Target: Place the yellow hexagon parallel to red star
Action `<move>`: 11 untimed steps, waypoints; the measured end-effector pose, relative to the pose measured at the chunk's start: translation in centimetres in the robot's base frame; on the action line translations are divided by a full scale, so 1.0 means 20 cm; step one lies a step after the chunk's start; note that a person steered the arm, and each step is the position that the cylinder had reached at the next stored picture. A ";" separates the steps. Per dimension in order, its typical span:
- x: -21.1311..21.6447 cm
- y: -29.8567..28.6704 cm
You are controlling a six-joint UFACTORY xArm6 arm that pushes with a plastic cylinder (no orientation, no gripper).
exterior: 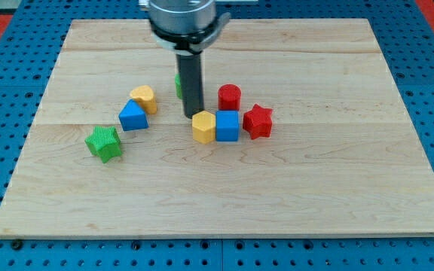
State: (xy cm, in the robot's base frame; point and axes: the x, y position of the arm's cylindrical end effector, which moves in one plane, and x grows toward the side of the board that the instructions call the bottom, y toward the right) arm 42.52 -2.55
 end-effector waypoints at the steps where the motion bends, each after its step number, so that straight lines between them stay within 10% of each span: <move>1: 0.00 0.10; 11: 0.49 -0.15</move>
